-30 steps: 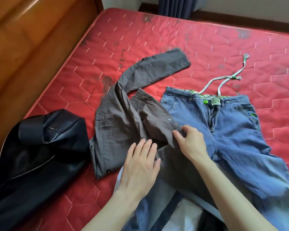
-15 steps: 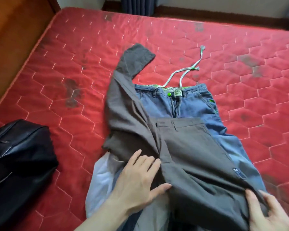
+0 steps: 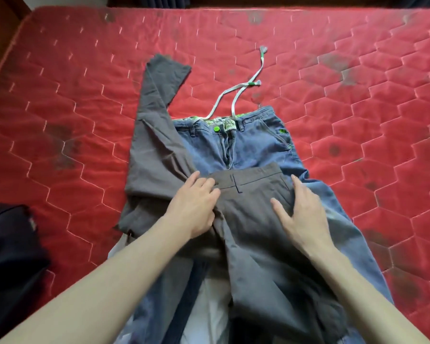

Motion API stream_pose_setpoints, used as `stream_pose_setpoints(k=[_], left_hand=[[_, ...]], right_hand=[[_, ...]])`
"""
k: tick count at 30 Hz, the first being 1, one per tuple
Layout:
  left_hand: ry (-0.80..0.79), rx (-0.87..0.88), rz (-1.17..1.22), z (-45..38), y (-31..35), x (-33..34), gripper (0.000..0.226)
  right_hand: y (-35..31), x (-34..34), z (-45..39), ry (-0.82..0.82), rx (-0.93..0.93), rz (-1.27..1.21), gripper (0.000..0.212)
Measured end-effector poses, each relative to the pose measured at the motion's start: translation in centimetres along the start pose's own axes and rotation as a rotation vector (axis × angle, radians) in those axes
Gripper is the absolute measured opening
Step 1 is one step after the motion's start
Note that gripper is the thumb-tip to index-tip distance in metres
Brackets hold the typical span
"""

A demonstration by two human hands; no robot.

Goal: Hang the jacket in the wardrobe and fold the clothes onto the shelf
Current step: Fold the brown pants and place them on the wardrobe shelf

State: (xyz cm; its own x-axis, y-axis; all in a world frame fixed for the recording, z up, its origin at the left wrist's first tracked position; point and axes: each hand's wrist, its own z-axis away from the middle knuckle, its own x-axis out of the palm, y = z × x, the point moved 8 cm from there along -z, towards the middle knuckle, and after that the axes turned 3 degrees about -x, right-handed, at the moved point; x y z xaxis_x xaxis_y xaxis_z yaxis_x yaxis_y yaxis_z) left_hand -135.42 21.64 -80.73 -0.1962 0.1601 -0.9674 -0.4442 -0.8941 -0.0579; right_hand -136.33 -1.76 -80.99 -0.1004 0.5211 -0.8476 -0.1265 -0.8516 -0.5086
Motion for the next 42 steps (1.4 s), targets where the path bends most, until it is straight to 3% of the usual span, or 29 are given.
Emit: stream_pose_setpoints(k=[4,7,9,11,13,15,17,18,22,24,28,31,34,37,42], left_hand=[[0.031,-0.003,-0.020,3.8,-0.5,-0.3,0.030],[-0.029,-0.091,-0.046,8.7,-0.5,2.0,0.028],[-0.112,-0.219,0.009,11.9,-0.1,3.7,0.038],[-0.247,-0.382,0.126,14.2,-0.1,4.3,0.045],[-0.337,-0.626,0.269,15.6,-0.6,5.3,0.040],[-0.211,-0.691,0.307,14.8,-1.0,4.0,0.032],[0.012,-0.652,0.324,12.9,-1.6,2.9,0.026],[0.098,-0.601,0.369,11.6,-2.0,2.3,0.028],[0.219,-0.216,0.350,5.2,-1.1,-0.3,0.065],[0.168,-0.175,0.375,2.8,-1.1,0.0,0.084],[0.019,-0.294,0.352,1.0,-3.0,1.6,0.106],[-0.085,-0.284,0.234,1.1,-4.5,1.5,0.085],[-0.108,-0.040,0.091,1.8,-3.3,-1.0,0.043],[-0.201,0.038,0.098,3.9,-3.0,-3.8,0.028],[-0.026,0.040,0.306,9.1,-2.5,-12.3,0.014]], right_hand=[[-0.2,3.4,-4.6,-0.136,0.214,-0.128,0.095],[0.2,4.0,-5.1,-0.186,0.312,-0.182,0.079],[0.1,3.7,-4.6,-0.172,0.300,-0.224,0.050],[0.0,3.3,-4.1,-0.131,0.268,-0.211,0.035],[-0.2,3.2,-3.6,-0.104,0.263,-0.175,0.039],[-0.1,3.5,-3.1,-0.123,0.316,-0.227,0.058],[0.1,3.5,-2.5,-0.159,0.385,-0.322,0.076],[0.0,3.4,-2.1,-0.175,0.412,-0.387,0.074],[-2.0,1.8,0.3,-0.258,0.345,-0.743,0.027],[-2.9,-0.4,1.3,-0.241,0.154,-0.689,0.013],[-5.4,-5.4,4.3,-0.116,-0.373,-0.271,0.021],[-6.3,-8.1,6.7,-0.044,-0.536,-0.188,0.019],[-6.2,-10.6,8.2,-0.010,-0.515,-0.247,0.022],[-5.7,-14.8,10.2,0.073,-0.425,-0.244,0.041],[-6.1,-24.1,14.6,0.101,-0.292,-0.219,0.042]])
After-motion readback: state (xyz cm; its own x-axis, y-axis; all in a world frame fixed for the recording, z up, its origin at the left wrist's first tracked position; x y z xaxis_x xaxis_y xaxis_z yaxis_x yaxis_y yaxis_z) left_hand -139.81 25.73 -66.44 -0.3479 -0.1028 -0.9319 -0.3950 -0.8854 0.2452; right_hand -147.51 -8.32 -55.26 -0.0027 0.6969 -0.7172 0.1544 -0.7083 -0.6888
